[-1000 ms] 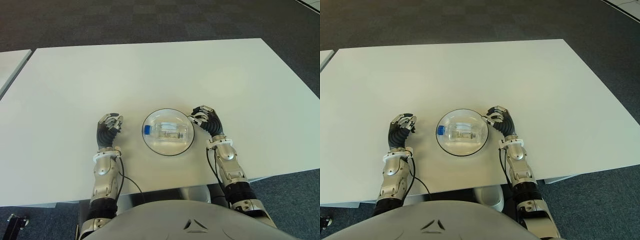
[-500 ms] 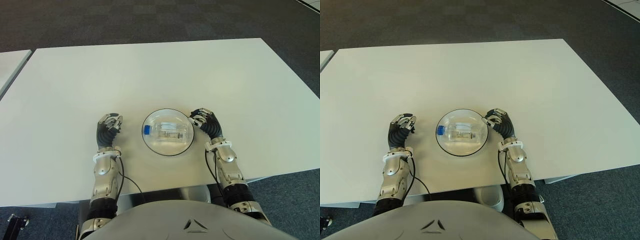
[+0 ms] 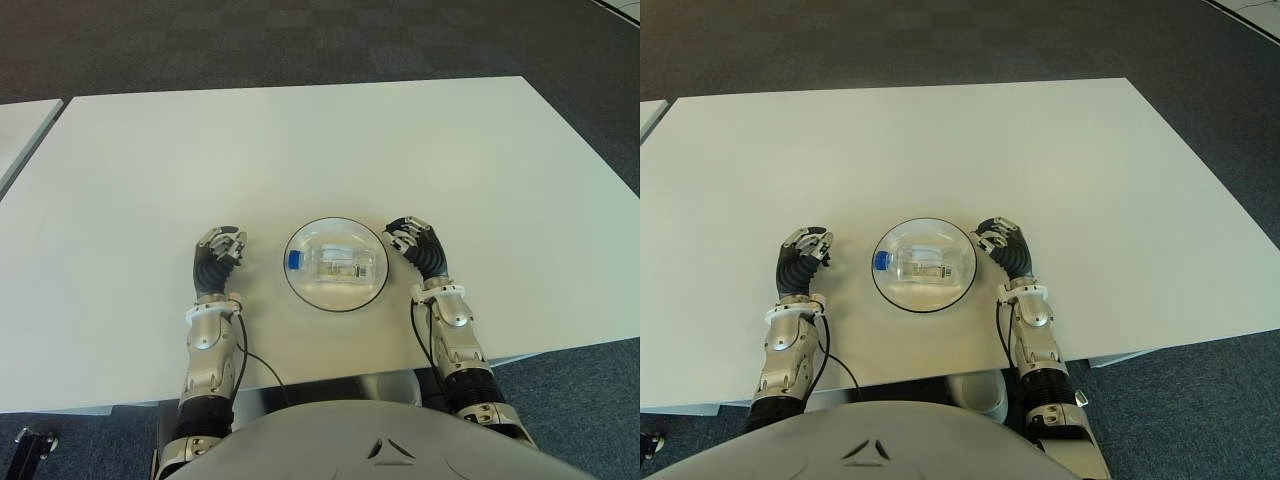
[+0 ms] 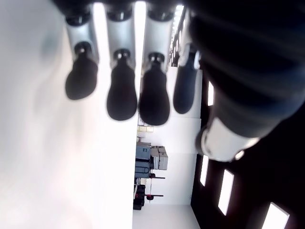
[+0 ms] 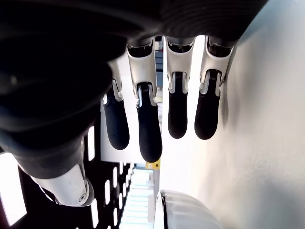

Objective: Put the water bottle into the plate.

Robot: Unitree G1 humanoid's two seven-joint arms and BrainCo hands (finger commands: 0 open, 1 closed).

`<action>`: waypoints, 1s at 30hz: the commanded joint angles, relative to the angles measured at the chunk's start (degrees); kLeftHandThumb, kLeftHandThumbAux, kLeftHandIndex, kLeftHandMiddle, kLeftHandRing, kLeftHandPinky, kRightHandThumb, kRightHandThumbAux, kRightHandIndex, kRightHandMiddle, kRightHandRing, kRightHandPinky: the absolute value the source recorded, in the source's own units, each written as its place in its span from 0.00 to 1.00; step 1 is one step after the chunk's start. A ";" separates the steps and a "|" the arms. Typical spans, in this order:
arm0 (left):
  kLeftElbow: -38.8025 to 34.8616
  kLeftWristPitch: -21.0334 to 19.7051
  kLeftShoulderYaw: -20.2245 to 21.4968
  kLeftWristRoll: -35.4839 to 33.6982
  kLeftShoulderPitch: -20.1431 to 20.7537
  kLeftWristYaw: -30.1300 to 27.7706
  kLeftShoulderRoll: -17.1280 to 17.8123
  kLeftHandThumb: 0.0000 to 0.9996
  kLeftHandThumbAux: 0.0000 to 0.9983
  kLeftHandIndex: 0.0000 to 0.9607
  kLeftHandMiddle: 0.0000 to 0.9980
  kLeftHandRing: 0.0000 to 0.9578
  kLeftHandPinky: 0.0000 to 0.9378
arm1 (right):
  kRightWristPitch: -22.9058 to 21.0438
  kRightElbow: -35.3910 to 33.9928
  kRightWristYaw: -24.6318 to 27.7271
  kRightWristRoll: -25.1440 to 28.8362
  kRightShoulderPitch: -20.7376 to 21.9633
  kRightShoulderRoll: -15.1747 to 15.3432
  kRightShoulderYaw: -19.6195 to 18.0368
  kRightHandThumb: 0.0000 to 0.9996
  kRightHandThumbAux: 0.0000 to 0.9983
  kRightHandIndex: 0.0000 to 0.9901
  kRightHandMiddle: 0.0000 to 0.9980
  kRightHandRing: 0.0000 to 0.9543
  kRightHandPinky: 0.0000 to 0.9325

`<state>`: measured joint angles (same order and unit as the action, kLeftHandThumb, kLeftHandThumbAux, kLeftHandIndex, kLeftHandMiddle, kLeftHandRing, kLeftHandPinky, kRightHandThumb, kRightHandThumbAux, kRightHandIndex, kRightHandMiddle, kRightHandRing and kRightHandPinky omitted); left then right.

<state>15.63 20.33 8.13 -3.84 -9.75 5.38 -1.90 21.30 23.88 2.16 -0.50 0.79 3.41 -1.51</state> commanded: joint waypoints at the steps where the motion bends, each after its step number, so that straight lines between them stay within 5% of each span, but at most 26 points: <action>1: 0.74 -1.14 -0.07 0.28 -0.53 -0.60 0.42 0.71 0.72 0.45 0.73 0.76 0.78 | -0.44 0.67 -1.15 -0.35 -0.73 -0.35 -0.41 0.70 0.74 0.43 0.49 0.53 0.56; 30: 2.13 -1.76 -0.36 -0.43 0.66 -2.58 1.21 0.71 0.72 0.45 0.73 0.75 0.78 | 0.33 -3.86 -8.49 -2.80 -4.42 -0.69 -1.79 0.70 0.73 0.43 0.51 0.55 0.55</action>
<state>16.28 19.62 8.03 -4.85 -9.23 2.98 -0.72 21.28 20.33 -5.76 -2.85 -2.71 3.25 -3.25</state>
